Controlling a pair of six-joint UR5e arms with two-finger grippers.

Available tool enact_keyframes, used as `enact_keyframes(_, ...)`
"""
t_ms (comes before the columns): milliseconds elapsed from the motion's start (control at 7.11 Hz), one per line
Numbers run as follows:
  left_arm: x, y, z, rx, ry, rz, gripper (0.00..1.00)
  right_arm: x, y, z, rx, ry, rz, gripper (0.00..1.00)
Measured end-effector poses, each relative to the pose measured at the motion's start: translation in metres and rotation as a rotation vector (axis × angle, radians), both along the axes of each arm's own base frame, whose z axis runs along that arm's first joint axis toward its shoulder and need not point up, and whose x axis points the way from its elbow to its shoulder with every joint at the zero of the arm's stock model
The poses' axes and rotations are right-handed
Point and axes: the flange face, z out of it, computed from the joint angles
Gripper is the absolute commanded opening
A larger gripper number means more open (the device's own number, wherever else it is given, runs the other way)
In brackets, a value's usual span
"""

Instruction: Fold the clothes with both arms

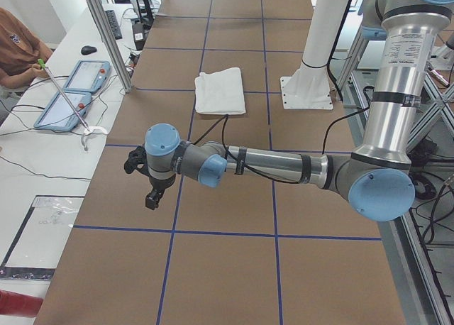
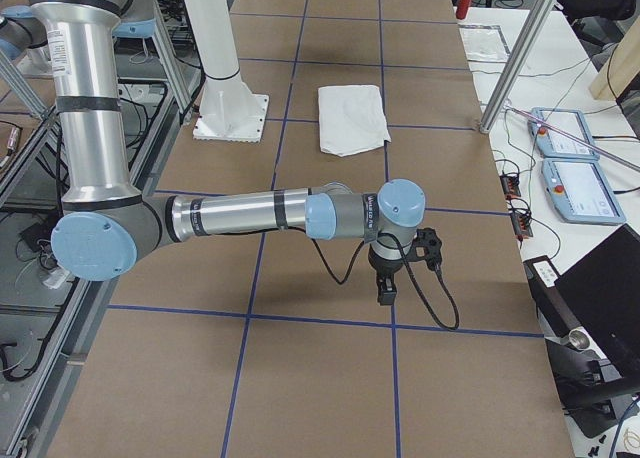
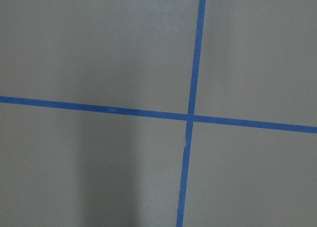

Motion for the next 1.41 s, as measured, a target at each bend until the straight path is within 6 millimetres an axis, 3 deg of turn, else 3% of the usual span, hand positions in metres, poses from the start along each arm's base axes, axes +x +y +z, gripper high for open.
enact_keyframes(422,-0.002,0.013,-0.032,0.088,-0.017,-0.013,1.00,-0.036,-0.016,-0.028,0.068,0.003,-0.071,1.00)
enact_keyframes(703,-0.001,0.018,-0.006,0.082,-0.033,-0.023,1.00,-0.051,-0.028,-0.040,0.089,0.022,-0.092,1.00)
enact_keyframes(984,0.001,0.025,0.021,0.089,-0.017,-0.021,1.00,-0.051,-0.032,-0.031,0.069,0.018,-0.087,1.00)
enact_keyframes(1266,0.003,0.028,0.039,0.064,0.004,-0.013,1.00,-0.035,-0.029,-0.014,0.041,0.018,-0.064,1.00)
enact_keyframes(1406,0.003,0.031,0.037,0.062,0.031,-0.004,1.00,-0.018,-0.024,-0.008,0.029,0.011,-0.035,1.00)
